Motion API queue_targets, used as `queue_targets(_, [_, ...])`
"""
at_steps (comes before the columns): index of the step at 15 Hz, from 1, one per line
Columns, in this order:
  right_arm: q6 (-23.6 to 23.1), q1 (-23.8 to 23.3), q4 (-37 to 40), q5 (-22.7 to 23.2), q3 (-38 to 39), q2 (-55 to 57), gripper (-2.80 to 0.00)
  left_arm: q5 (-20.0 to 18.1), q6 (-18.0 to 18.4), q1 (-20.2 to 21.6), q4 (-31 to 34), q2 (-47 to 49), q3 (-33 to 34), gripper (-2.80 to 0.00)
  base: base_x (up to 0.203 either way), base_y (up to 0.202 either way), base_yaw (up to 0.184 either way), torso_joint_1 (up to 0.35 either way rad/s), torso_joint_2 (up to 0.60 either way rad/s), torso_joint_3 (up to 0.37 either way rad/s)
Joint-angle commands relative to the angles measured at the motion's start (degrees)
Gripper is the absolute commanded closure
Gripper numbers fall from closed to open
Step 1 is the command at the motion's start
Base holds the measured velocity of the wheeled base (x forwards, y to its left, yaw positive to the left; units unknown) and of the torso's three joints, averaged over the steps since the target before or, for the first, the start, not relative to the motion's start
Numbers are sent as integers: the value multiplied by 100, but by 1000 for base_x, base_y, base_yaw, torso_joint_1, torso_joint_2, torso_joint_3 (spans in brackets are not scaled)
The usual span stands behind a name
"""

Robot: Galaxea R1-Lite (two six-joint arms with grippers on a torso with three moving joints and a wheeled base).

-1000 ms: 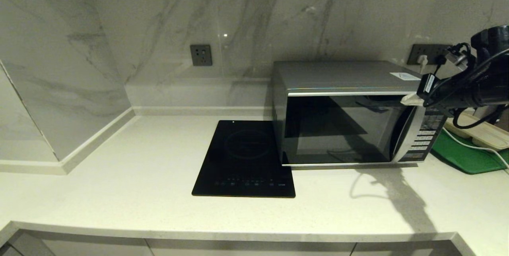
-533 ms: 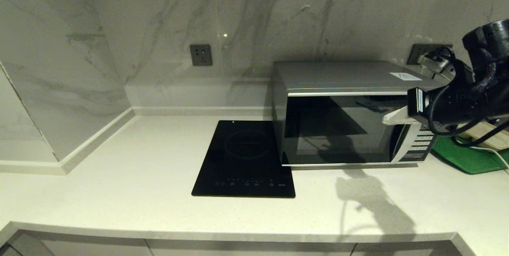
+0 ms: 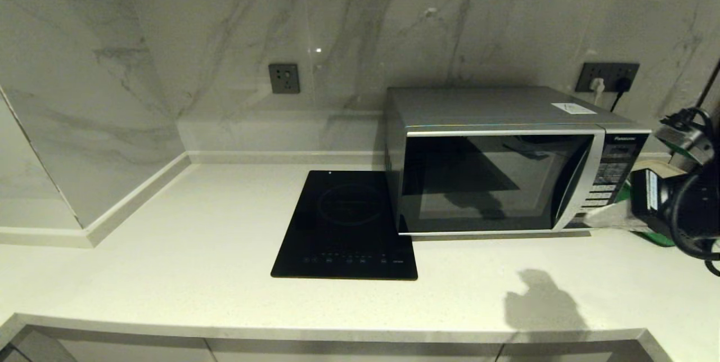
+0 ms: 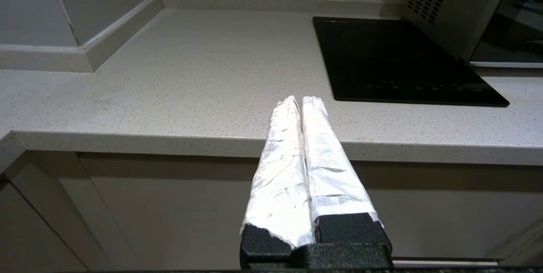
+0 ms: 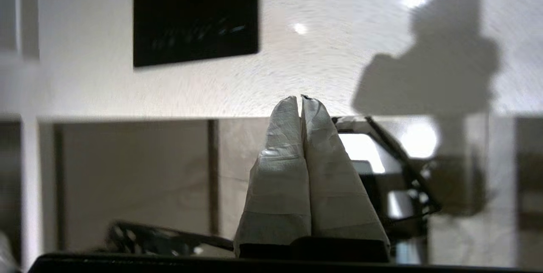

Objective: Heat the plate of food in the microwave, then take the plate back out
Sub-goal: Open the microwave oven

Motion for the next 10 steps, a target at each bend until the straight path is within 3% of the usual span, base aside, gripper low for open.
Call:
queue_targets(1, [373, -1057, -78, 350, 344, -158, 0, 0, -3, 0, -2, 0, 1, 0, 0, 0, 0, 0, 0, 0])
queue_targets(3, [612, -2226, -223, 1175, 417, 290, 0, 0, -3, 0, -8, 0, 1, 0, 0, 0, 0, 0, 0, 0])
queue_targets(6, [636, -3305, -313, 2004, 265, 1665, 0, 0, -3, 0, -2, 0, 1, 0, 0, 0, 0, 0, 0, 0])
queue_targets(10, [-3, -3897, -332, 2346, -377, 2936, 0, 0, -3, 0, -2, 0, 1, 0, 0, 0, 0, 0, 0, 0])
